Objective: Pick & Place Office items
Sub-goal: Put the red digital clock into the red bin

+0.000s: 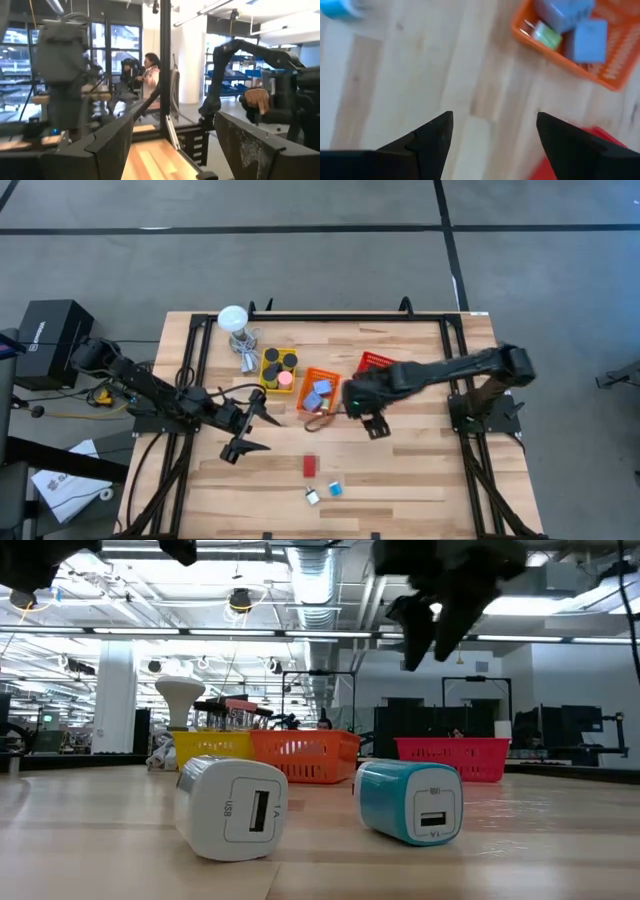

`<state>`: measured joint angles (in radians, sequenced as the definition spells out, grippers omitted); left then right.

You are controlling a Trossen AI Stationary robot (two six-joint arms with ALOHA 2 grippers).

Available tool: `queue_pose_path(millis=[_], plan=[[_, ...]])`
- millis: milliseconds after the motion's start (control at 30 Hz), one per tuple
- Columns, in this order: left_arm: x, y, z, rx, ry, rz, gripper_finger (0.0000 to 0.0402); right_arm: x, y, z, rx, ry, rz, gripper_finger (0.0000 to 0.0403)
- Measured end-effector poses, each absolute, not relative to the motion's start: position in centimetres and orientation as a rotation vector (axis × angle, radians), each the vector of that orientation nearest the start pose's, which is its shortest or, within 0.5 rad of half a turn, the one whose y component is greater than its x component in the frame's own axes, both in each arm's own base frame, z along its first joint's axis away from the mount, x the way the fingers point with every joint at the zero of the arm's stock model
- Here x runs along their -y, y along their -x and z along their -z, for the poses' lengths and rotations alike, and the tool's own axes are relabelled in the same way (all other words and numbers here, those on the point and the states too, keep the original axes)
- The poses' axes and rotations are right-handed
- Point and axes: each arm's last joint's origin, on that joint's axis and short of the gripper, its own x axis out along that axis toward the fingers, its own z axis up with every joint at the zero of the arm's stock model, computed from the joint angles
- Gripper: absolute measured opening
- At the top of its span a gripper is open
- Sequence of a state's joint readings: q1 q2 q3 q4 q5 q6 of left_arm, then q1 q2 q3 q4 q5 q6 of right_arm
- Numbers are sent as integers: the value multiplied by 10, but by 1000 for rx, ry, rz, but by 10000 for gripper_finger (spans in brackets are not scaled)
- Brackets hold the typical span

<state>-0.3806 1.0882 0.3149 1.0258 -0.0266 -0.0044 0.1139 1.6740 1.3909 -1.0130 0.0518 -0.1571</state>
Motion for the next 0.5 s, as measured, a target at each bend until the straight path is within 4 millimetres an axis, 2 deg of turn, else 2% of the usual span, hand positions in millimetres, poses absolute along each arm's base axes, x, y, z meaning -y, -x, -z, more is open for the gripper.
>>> queue_pose_path(millis=[133,300,500], plan=[[77,-194,-233,242,55,353,273,-51,-303,-254,-1079,266,-196,279],[77,-194,-233,242,55,353,273,-72,-294,-236,-776,295,-260,279],[77,-194,-233,239,69,355,273,-94,-290,-225,-704,333,-332,279]])
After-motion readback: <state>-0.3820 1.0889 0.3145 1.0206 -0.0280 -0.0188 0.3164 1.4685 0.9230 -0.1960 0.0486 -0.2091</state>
